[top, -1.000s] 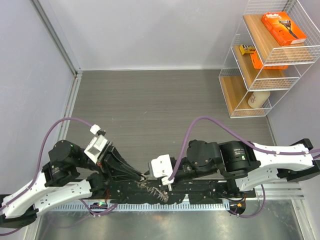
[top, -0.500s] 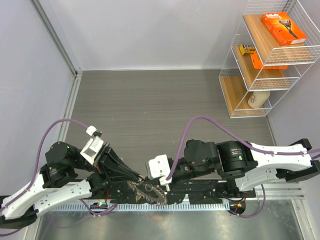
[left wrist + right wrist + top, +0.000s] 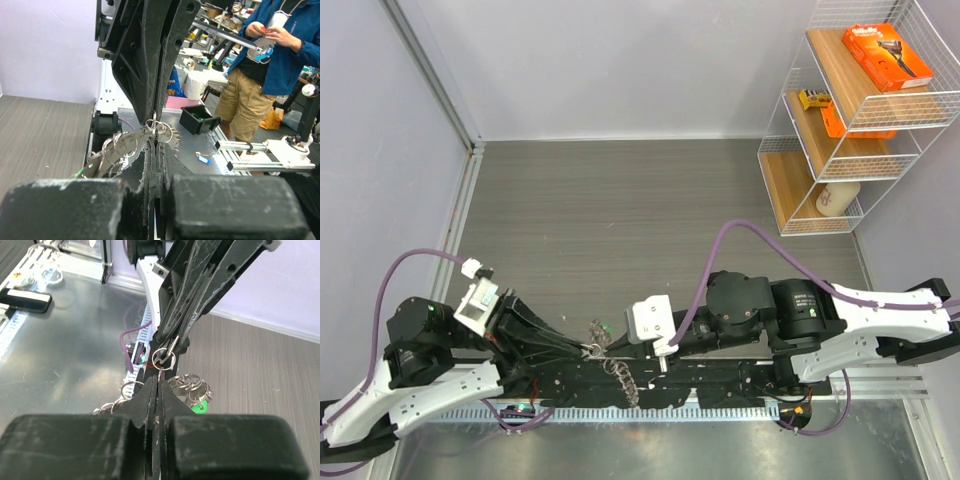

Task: Put the keys on the keyring

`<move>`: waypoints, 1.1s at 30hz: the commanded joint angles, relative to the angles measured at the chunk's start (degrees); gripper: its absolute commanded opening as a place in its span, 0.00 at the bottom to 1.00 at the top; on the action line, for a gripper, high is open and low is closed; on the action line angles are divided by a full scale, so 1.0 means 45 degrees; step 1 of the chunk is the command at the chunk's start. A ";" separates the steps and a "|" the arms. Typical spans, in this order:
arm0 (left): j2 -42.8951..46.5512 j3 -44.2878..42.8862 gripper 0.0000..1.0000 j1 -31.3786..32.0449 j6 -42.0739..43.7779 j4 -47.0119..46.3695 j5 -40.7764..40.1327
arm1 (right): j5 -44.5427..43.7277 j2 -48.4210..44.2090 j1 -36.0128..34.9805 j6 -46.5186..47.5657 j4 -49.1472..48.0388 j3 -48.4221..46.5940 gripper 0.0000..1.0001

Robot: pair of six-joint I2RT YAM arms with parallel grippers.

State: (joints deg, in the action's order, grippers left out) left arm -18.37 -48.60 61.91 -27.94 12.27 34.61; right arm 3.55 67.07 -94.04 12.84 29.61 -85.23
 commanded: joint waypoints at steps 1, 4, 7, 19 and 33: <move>0.0410 -0.0041 0.00 -0.0008 0.0058 -0.0520 -0.0660 | -0.0379 -0.0939 -0.0020 -0.0509 -0.0814 0.0248 0.06; 0.0449 0.0213 0.00 -0.0008 0.0038 -0.0559 -0.0815 | -0.0652 -0.1232 -0.0020 -0.0627 -0.1441 0.0541 0.06; 0.0450 0.0389 0.00 -0.0008 0.0096 -0.0559 -0.1069 | -0.0750 -0.1466 -0.0020 -0.0724 -0.2337 0.0911 0.06; -0.0194 0.0780 0.00 -0.0008 0.0175 -0.1203 -0.1090 | -0.1999 -0.2677 -0.0254 -0.0881 -0.6069 0.2591 0.06; -0.1054 0.0741 0.00 0.0012 0.0272 -0.1575 -0.1070 | -0.1922 -0.2482 -0.0450 -0.0568 -0.8083 0.2807 0.05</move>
State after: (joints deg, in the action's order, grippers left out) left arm -21.67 -45.52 61.93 -27.92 4.29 29.71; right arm -5.08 58.04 -95.22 9.80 5.50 -71.31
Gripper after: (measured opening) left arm 0.030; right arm 0.066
